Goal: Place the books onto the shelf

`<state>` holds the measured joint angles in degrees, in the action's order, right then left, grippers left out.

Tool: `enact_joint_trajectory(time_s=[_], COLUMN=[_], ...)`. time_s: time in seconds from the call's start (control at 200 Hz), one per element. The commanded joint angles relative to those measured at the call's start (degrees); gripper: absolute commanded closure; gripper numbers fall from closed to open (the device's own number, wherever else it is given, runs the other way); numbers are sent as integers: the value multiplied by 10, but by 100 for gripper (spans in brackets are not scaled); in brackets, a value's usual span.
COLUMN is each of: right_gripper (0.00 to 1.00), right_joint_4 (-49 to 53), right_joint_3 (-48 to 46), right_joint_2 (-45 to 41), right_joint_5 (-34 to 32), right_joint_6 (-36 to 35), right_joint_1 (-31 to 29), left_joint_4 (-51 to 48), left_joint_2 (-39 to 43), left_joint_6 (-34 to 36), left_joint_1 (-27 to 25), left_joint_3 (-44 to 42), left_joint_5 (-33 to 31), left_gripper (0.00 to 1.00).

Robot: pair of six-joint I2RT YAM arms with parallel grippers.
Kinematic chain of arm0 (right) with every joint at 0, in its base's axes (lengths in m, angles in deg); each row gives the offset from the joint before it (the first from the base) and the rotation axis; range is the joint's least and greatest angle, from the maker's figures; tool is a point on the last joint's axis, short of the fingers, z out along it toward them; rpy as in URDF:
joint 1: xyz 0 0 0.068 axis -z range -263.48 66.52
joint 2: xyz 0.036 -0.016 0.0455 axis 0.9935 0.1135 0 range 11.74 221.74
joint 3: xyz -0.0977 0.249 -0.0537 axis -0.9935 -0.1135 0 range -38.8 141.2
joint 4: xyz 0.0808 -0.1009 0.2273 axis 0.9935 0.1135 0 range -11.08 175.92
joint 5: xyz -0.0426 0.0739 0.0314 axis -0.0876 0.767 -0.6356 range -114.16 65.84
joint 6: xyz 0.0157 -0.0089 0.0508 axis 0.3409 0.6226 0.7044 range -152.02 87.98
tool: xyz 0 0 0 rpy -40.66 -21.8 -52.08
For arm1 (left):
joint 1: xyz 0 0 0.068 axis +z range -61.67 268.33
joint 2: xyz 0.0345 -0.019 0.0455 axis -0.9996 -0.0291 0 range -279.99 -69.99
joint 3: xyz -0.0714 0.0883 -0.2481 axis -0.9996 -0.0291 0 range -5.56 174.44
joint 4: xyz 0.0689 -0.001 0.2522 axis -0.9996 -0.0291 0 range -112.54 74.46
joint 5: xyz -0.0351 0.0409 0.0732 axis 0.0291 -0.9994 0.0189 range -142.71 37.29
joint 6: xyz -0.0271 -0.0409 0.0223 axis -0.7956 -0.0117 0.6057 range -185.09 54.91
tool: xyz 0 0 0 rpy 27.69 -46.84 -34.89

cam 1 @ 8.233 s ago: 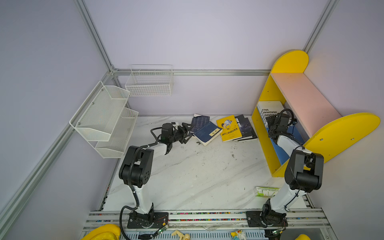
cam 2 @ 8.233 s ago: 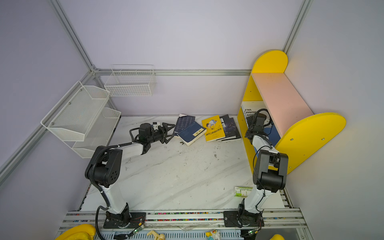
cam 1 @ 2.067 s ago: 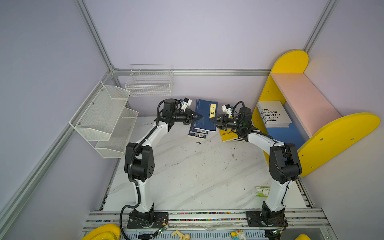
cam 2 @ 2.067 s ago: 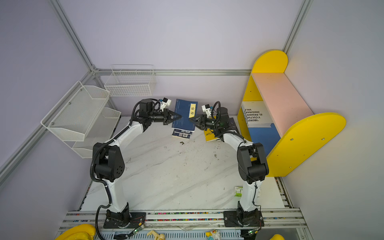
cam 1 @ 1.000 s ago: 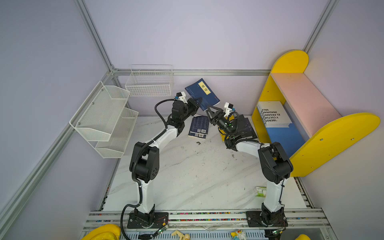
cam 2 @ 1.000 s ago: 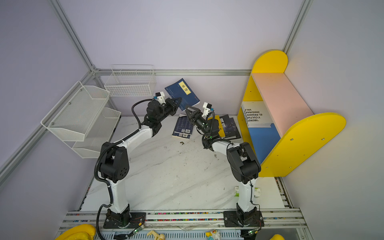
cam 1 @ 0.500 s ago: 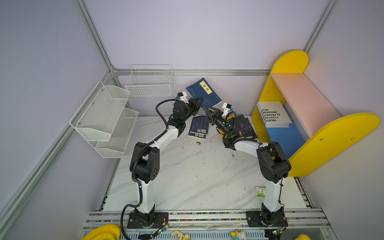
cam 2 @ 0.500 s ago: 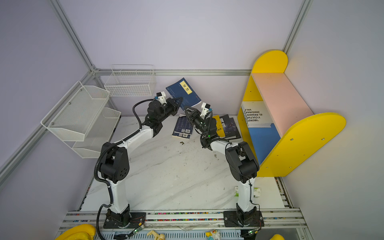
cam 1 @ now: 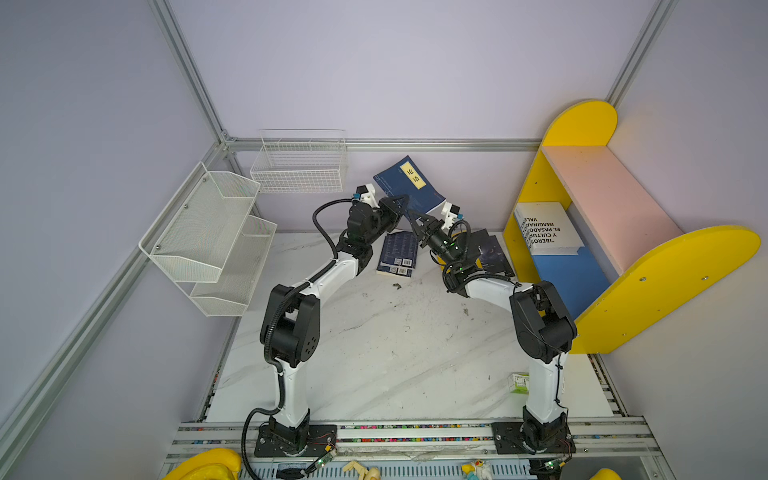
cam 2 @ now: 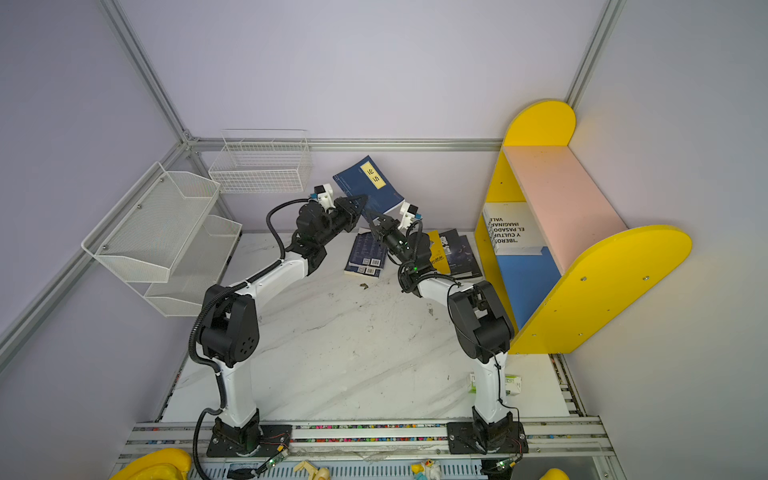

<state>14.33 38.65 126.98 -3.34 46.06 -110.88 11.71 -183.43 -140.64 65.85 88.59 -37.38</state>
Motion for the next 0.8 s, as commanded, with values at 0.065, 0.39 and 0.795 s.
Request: enact_joint_trajectory(time_s=[0.065, 0.39, 0.795], right_gripper=[100, 100, 100], right_joint_4=[73, 428, 674], right_joint_3=[-7, 93, 342], right_joint_2=[-93, -275, -237], right_joint_5=[-29, -185, -241], right_joint_6=[-71, -230, -272], right_joint_1=[26, 93, 225], left_joint_4=[30, -13, -9], left_joint_2=[81, 202, 227], left_joint_6=[22, 80, 73], left_joint_1=[28, 103, 104], left_joint_3=[-49, -196, -268], left_joint_5=[7, 10, 32], left_gripper=[44, 30, 30])
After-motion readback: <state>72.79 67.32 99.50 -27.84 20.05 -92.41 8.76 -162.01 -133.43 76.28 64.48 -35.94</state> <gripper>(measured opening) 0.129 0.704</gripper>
